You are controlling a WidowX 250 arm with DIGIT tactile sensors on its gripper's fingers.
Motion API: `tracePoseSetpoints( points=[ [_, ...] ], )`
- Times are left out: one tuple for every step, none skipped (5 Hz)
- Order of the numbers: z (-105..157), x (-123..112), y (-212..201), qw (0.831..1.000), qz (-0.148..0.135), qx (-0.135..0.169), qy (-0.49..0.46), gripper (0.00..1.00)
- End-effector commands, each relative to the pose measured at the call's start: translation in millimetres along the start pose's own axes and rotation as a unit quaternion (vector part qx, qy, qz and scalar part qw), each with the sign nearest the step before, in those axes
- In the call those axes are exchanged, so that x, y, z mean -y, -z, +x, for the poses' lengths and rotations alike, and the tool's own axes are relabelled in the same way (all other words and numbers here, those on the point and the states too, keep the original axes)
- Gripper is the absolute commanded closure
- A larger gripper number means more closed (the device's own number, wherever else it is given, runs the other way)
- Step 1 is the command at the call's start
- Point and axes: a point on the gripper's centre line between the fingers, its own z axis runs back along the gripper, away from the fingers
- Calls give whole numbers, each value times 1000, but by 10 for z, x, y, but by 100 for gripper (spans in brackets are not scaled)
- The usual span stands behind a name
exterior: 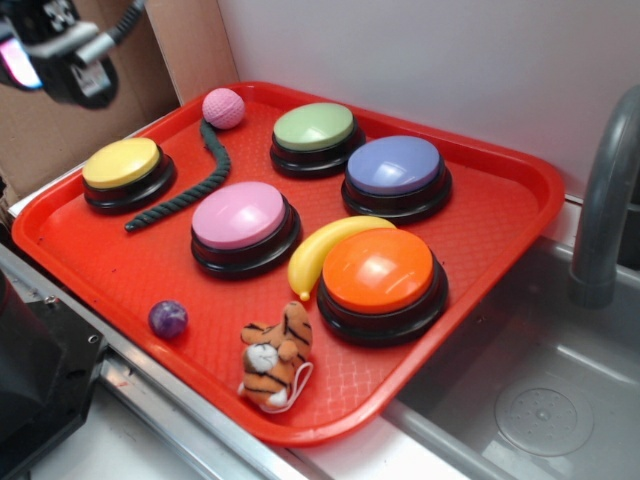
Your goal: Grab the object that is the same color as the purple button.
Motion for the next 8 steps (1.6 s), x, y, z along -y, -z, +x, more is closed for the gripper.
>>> tracePoseSetpoints(
  points=[
    [25,102,794,996,-34,-65,43,0],
    [-18,73,1178,993,-27,-91,69,0],
    [-58,43,1471,991,-39,-96,88,0],
    [-134,34,1618,989,-26,-115,89,0],
    [-167,36,1704,989,4,-123,80,0],
    [-193,9,1744,990,11,-123,67,0],
    [-202,18,1750,990,16,-126,62,86],
    [-211,5,1727,991,16,-122,54,100]
  ],
)
